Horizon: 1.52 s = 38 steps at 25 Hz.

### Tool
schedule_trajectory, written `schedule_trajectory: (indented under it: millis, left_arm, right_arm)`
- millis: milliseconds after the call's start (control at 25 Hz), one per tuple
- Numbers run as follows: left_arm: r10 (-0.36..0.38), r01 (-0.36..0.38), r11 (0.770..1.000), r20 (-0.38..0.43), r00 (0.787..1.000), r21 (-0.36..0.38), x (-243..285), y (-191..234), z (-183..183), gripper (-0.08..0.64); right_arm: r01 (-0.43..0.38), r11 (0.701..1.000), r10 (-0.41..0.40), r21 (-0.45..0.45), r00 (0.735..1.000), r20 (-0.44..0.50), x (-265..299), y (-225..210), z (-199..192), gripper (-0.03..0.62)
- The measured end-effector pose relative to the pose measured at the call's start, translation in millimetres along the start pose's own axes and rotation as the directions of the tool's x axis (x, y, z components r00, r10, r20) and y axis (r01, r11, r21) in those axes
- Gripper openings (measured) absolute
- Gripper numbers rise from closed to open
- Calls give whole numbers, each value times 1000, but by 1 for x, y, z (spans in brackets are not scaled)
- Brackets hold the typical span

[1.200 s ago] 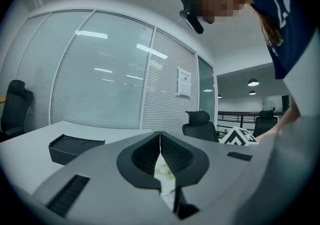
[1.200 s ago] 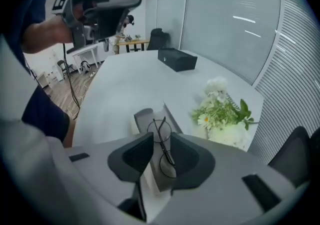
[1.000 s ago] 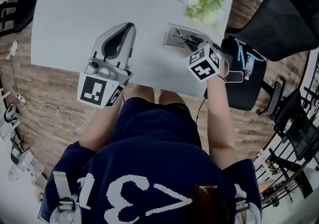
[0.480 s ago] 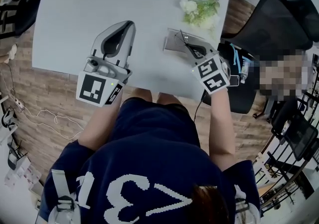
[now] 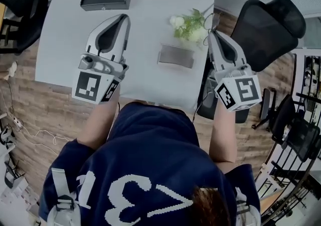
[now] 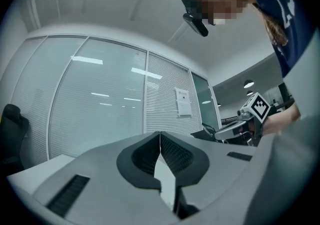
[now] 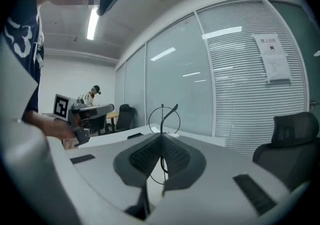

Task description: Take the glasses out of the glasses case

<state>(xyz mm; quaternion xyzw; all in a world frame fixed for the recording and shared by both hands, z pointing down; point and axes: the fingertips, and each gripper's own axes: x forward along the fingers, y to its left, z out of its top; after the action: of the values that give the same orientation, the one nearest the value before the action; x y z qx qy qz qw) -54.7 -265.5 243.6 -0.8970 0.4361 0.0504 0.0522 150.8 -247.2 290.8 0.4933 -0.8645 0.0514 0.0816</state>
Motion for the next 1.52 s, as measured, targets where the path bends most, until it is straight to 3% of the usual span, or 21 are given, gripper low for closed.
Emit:
schedule_trajectory:
  millis: [280, 520, 600, 720, 840, 960, 1080, 1200, 1360, 1440, 1520]
  left_arm:
    - [78, -79, 996, 17, 997, 48, -16, 11, 16, 17]
    - [224, -223, 972, -1, 975, 74, -68, 51, 19, 17]
    - [275, -273, 959, -11, 961, 77, -91, 61, 17, 17]
    - [344, -340, 938, -40, 938, 72, -120, 68, 6, 17]
    - [372, -369, 928, -78, 925, 58, -141, 71, -10, 17]
    - [400, -398, 917, -120, 909, 35, -159, 74, -28, 17]
    - [418, -421, 907, -157, 895, 15, -175, 76, -44, 17]
    - [430, -437, 900, -187, 884, 2, -187, 75, -56, 17]
    - [434, -444, 896, -197, 879, -6, -193, 77, -63, 17]
    - [431, -440, 898, -192, 882, -6, -193, 77, -62, 17]
    - [427, -434, 901, -178, 886, -1, -191, 79, -56, 17]
  right_arm:
    - [-134, 990, 135, -34, 990, 29, 10, 39, 25, 26]
    - [-308, 949, 310, -62, 951, 19, 54, 104, 31, 26]
    - [-358, 931, 358, -66, 934, -16, 68, 126, 20, 26]
    - [-420, 905, 407, -72, 901, -149, 90, 155, -25, 26]
    - [-456, 885, 403, -91, 850, -339, 109, 179, -97, 26]
    - [-487, 872, 402, -45, 765, -504, 118, 195, -183, 26]
    - [-487, 873, 388, 7, 688, -613, 112, 203, -246, 26]
    - [-486, 874, 359, 10, 632, -687, 102, 211, -282, 26]
    - [-471, 882, 336, 6, 621, -708, 99, 213, -300, 31]
    - [-470, 883, 348, 14, 633, -691, 99, 214, -292, 83]
    - [-459, 888, 360, 24, 664, -655, 104, 212, -272, 84]
